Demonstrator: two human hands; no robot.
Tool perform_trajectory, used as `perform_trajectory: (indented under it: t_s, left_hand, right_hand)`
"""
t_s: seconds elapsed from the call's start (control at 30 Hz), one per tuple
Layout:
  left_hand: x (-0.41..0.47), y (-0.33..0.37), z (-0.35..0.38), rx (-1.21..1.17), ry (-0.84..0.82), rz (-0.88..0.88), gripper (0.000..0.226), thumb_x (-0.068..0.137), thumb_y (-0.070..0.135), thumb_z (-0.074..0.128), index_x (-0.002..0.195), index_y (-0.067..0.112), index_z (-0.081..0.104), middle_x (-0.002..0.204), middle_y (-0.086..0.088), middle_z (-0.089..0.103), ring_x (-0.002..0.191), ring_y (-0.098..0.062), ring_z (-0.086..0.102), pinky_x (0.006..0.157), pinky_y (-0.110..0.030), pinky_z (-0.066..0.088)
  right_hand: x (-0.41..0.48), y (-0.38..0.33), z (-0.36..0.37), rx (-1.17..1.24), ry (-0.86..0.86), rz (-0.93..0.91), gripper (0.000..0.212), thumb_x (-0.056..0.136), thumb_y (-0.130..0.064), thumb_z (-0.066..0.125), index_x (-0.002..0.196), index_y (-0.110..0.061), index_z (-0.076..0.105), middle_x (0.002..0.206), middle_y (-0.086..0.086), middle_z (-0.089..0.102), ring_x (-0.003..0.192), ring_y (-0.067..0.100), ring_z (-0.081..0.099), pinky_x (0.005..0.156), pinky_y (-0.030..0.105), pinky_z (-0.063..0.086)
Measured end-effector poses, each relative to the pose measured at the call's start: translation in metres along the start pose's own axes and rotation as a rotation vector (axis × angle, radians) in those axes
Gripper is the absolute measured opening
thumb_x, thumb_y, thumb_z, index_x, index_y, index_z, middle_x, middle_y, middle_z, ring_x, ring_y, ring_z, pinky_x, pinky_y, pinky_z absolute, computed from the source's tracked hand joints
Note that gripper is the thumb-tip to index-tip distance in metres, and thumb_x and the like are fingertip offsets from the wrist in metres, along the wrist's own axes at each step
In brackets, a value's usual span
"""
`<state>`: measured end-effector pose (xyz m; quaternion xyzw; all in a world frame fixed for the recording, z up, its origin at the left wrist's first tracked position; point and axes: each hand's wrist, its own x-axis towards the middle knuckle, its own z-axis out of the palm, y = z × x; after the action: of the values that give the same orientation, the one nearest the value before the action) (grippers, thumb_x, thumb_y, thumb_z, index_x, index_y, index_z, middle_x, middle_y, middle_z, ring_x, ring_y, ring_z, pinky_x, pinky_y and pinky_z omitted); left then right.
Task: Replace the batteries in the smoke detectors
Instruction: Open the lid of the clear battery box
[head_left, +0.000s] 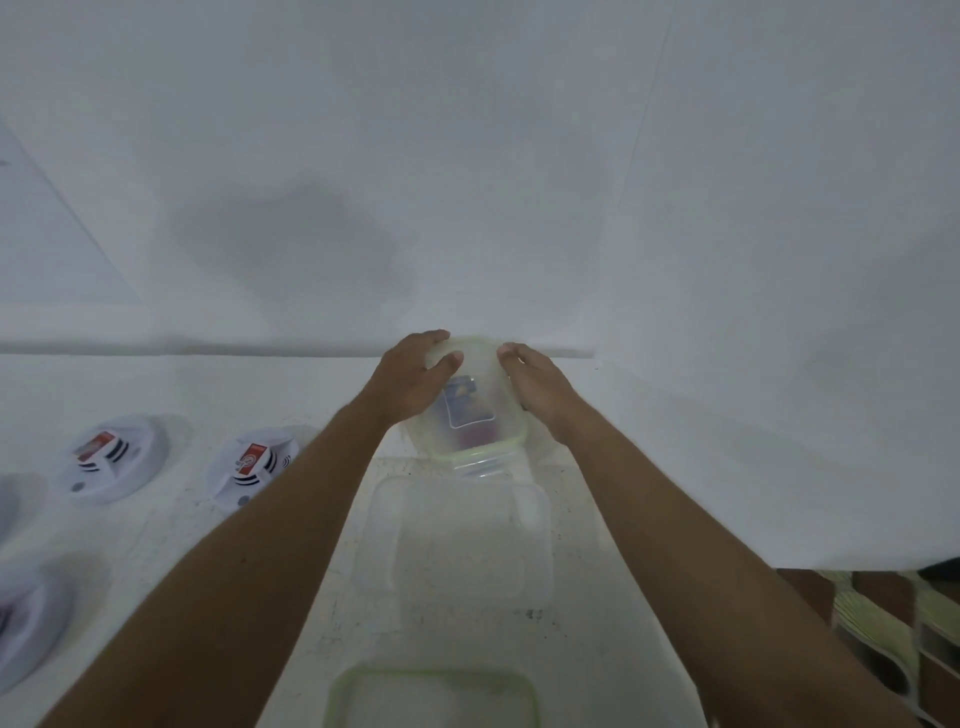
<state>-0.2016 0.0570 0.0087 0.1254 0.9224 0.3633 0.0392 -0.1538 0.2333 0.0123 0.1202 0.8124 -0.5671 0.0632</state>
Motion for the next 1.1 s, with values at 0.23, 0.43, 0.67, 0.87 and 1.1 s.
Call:
perform_trajectory:
  t_s: [0.23, 0.43, 0.67, 0.87, 1.1]
  left_hand:
    - [-0.015, -0.007, -0.007, -0.007, 0.267, -0.197, 0.055, 0.078, 0.062, 0.067, 0.103, 0.013, 0.059, 0.093, 0.001, 0.064, 0.088, -0.019, 0.062, 0.078, -0.033, 0.051]
    - [-0.026, -0.020, -0.008, -0.122, 0.110, -0.207, 0.059, 0.093, 0.058, 0.050, 0.137, 0.019, 0.041, 0.117, -0.010, 0.060, 0.087, -0.024, 0.067, 0.075, -0.042, 0.060]
    - [-0.021, -0.027, -0.004, -0.396, 0.047, -0.232, 0.038, 0.102, 0.050, 0.032, 0.134, 0.031, 0.042, 0.132, -0.003, 0.048, 0.108, -0.024, 0.051, 0.078, -0.034, 0.049]
    - [-0.015, -0.032, 0.001, -0.513, 0.076, -0.243, 0.027, 0.102, 0.041, 0.040, 0.126, 0.030, 0.046, 0.125, -0.004, 0.053, 0.109, -0.027, 0.053, 0.079, -0.035, 0.044]
    - [-0.012, -0.028, -0.009, -0.152, 0.099, -0.115, 0.042, 0.101, 0.037, 0.044, 0.142, 0.030, 0.043, 0.143, -0.009, 0.037, 0.125, -0.026, 0.043, 0.109, -0.041, 0.036]
  right_hand:
    - [-0.013, 0.009, -0.008, 0.049, 0.139, -0.021, 0.038, 0.102, -0.036, 0.050, 0.136, -0.019, 0.052, 0.135, -0.005, 0.053, 0.125, 0.016, 0.050, 0.092, 0.024, 0.037]
    - [-0.019, 0.015, 0.006, 0.037, 0.156, -0.049, 0.051, 0.105, -0.039, 0.043, 0.151, -0.017, 0.034, 0.143, 0.004, 0.049, 0.123, 0.020, 0.049, 0.100, 0.029, 0.038]
    - [-0.016, 0.017, 0.004, -0.029, 0.124, -0.084, 0.053, 0.106, -0.039, 0.040, 0.153, -0.017, 0.030, 0.148, 0.005, 0.046, 0.134, 0.023, 0.045, 0.103, 0.029, 0.036]
    - [-0.015, 0.019, 0.005, 0.000, 0.130, -0.092, 0.050, 0.106, -0.040, 0.041, 0.151, -0.019, 0.032, 0.141, 0.003, 0.051, 0.116, 0.016, 0.048, 0.095, 0.027, 0.036]
    - [-0.013, 0.018, 0.003, 0.018, 0.120, -0.068, 0.048, 0.105, -0.042, 0.043, 0.148, -0.022, 0.036, 0.133, 0.001, 0.054, 0.115, 0.019, 0.055, 0.090, 0.029, 0.043]
